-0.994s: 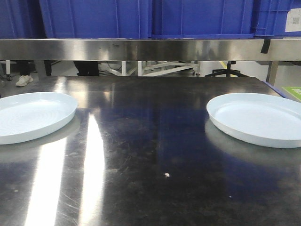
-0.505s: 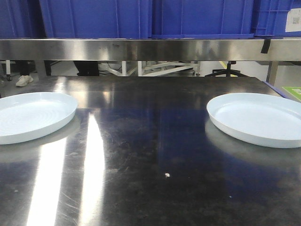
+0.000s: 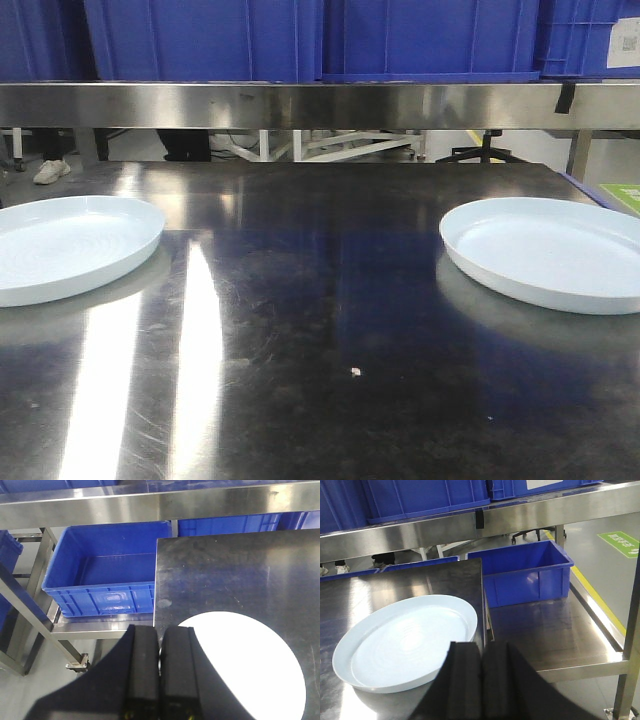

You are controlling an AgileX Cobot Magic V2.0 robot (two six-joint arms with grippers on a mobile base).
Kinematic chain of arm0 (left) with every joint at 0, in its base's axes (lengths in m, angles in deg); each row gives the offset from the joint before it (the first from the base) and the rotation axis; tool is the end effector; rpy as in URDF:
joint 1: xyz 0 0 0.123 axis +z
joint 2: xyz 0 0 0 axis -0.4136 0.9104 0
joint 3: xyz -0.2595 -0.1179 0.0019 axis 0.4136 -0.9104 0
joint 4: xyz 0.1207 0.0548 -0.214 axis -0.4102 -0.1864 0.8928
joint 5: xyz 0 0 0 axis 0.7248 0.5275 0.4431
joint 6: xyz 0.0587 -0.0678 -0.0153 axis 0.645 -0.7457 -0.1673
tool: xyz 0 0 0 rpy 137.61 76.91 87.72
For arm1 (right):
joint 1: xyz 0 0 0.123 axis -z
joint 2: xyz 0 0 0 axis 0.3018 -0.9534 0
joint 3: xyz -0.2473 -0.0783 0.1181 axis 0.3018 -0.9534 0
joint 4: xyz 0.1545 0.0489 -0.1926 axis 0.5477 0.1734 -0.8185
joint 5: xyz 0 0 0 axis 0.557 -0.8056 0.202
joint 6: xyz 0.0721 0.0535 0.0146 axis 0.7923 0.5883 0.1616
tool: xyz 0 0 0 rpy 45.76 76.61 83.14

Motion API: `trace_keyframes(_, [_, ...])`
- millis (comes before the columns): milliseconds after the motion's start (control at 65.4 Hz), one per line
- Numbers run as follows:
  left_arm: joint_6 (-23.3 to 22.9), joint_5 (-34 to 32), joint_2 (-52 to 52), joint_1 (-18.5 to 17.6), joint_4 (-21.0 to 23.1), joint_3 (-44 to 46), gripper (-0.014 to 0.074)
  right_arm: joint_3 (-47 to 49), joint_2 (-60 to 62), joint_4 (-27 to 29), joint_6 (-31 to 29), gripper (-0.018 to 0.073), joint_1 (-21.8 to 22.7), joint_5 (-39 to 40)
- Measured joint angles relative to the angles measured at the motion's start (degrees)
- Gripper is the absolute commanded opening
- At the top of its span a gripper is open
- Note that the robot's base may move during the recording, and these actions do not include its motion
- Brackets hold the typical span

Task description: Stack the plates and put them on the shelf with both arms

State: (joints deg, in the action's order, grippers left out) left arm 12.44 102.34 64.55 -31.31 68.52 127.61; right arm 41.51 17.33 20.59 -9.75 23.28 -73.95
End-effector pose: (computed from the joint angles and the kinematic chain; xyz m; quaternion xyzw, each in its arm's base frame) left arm 0.2095 -0.0169 0.3598 0.0609 0.8545 0.0281 0.5151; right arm 0.0563 -0.0057 0.1913 0.1108 0.7220 0.0359 0.6820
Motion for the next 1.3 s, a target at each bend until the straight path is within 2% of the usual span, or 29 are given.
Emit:
trace_keyframes(490, [0.0,0.0,0.0,0.0,1.0,0.0,0.0083,0.0,0.0,0.0,0.0,0.0056,0.0,0.1])
trace_keyframes(734, [0.0,0.4,0.0,-0.1,1.2,0.0,0.0083,0.0,0.0,0.0,0.5,0.0056,0.0,6.0])
trace_keyframes(811, [0.0,1.1,0.0,-0.1,1.2,0.0,0.0083,1.0,0.0,0.3,1.9,0.0056,0.0,3.2])
trace_keyframes(964, [0.0,1.9,0.0,-0.1,1.2,0.0,0.0083,11.3,-7.0,0.4,1.6,0.0056,0.0,-6.3])
trace_keyframes(1117, [0.0,2.0,0.0,-0.1,2.0,0.0,0.0083,24.0,-21.8,0.0,-3.8,0.0056,0.0,-12.9])
trace_keyframes(1224, [0.0,2.0,0.0,-0.1,2.8,0.0,0.0083,31.2,-32.5,0.0,-5.8,0.0056,-0.5,-13.6])
trace_keyframes(1300, [0.0,2.3,0.0,-0.1,3.2,0.0,0.0083,33.6,-37.9,0.0,-6.3,0.0056,-1.0,-10.9])
